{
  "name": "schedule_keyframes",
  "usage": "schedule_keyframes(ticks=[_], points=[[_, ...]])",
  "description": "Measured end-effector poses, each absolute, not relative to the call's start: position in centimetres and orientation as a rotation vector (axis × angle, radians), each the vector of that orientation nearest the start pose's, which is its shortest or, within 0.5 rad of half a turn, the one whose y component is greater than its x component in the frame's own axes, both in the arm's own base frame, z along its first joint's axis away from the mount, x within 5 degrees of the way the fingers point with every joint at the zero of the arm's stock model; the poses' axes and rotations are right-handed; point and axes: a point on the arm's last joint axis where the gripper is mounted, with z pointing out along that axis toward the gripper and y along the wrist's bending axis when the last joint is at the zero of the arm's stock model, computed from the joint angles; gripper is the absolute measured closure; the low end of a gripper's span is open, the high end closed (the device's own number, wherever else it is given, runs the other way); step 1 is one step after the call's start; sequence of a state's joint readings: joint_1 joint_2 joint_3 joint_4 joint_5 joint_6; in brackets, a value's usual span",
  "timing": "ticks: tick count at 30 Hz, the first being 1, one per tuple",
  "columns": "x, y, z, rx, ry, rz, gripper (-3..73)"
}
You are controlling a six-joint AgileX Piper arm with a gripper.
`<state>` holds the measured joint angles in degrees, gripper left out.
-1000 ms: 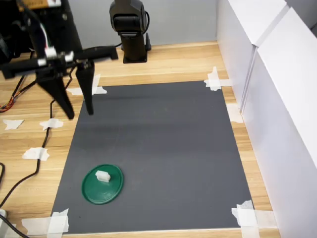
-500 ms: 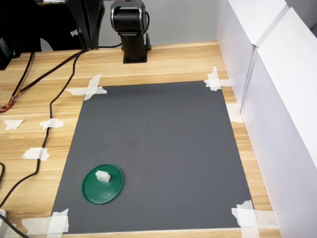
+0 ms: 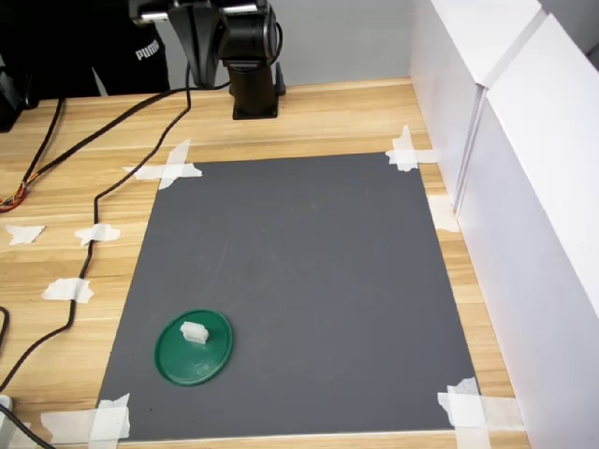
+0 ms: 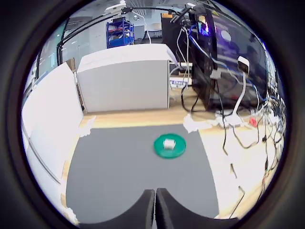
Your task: Grasp a white terminal and put it on the green lid.
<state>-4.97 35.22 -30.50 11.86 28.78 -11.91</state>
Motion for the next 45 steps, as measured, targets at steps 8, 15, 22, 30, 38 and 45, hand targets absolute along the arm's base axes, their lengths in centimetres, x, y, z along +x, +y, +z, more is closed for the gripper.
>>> schedule_keyframes(ticks=[8, 15, 22, 30, 38, 45], points=[[8.3, 0.4, 26.3, 0.02, 2.0, 0.071, 71.1], [6.3, 0.5, 23.7, 0.015, 1.946, 0.066, 71.1], [5.0, 0.7, 22.8, 0.007, 1.869, 0.061, 71.1], [4.0, 0.8, 23.1, -0.002, 1.787, 0.053, 71.1], [4.0, 0.8, 23.0, -0.004, 1.8, 0.056, 71.1], [4.0, 0.8, 23.0, -0.004, 1.8, 0.056, 71.1]])
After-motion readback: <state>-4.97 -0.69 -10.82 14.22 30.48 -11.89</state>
